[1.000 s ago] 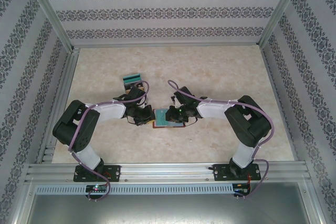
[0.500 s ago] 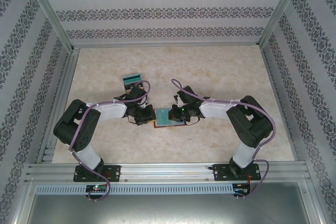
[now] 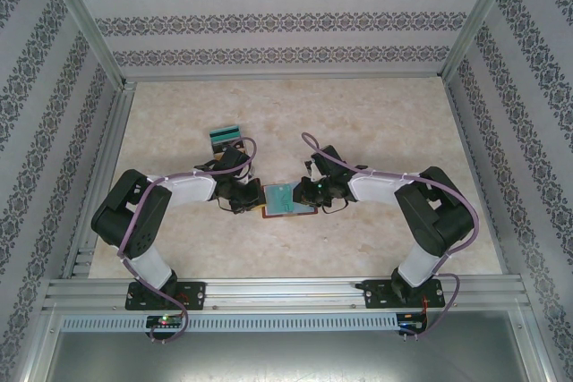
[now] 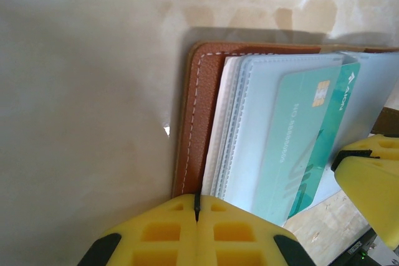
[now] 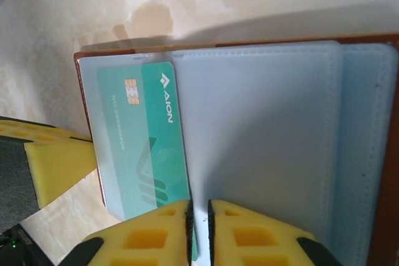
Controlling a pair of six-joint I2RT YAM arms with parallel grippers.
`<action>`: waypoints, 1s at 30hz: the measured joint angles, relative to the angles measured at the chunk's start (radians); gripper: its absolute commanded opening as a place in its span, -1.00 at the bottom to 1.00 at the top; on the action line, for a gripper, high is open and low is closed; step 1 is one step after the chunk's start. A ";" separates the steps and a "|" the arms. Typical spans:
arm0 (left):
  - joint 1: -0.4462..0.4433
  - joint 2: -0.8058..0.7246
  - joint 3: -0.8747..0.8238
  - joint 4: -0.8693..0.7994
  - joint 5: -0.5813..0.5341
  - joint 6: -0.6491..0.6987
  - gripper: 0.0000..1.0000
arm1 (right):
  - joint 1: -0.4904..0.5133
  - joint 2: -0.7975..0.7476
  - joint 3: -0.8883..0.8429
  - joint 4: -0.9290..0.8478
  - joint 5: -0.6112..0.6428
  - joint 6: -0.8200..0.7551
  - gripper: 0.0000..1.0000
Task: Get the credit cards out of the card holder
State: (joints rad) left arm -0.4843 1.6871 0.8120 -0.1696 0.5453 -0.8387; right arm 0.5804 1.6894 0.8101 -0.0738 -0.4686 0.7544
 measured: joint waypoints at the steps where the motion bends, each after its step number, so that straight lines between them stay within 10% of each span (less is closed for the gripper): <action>1: 0.000 0.000 0.000 0.000 0.000 0.001 -0.90 | 0.000 0.000 0.002 -0.001 -0.002 -0.001 -0.59; 20: 0.000 0.004 0.006 -0.006 0.001 0.002 -0.90 | 0.019 0.074 0.060 0.018 -0.038 -0.005 -0.53; 30: 0.000 0.008 0.011 -0.008 0.004 0.002 -0.90 | 0.015 0.078 0.058 0.034 -0.056 -0.005 -1.00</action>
State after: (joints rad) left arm -0.4843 1.6955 0.8234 -0.1772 0.5491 -0.8368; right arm 0.5957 1.7676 0.8680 -0.0399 -0.5251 0.7490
